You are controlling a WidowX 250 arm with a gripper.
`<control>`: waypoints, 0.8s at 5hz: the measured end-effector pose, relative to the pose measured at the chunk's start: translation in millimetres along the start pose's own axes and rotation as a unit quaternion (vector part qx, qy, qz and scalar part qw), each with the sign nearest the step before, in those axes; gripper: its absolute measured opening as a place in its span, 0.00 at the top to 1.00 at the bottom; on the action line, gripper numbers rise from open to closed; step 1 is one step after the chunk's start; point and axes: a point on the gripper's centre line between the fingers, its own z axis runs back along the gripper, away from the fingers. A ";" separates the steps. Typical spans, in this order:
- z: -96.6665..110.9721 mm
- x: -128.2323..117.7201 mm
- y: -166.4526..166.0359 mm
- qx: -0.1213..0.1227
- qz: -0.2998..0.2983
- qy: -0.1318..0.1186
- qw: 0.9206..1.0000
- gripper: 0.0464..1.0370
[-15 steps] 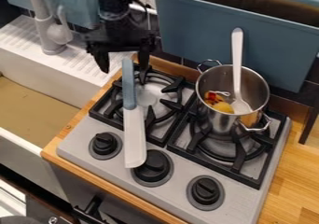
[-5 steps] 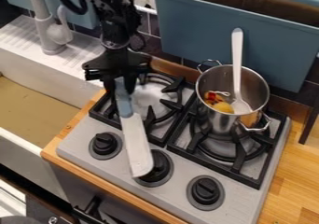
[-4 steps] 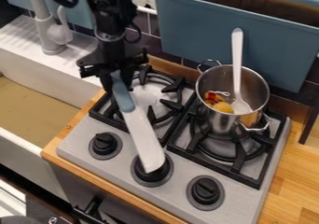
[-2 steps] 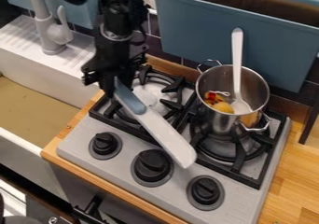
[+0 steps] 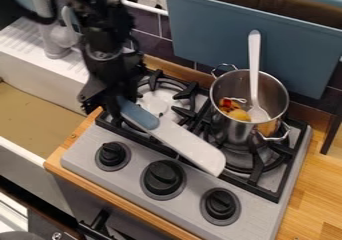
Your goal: Put the white knife on top of the burner buttons
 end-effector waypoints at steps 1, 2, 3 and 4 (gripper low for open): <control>2.1 3.5 -2.8 -0.015 0.053 -0.012 0.998 0.67; 0.2 2.2 -7.3 -0.007 0.095 -0.022 0.995 0.67; -5.1 -2.9 -5.3 0.021 0.094 -0.018 0.995 0.67; -9.7 -11.4 5.8 0.028 0.070 0.001 0.997 0.67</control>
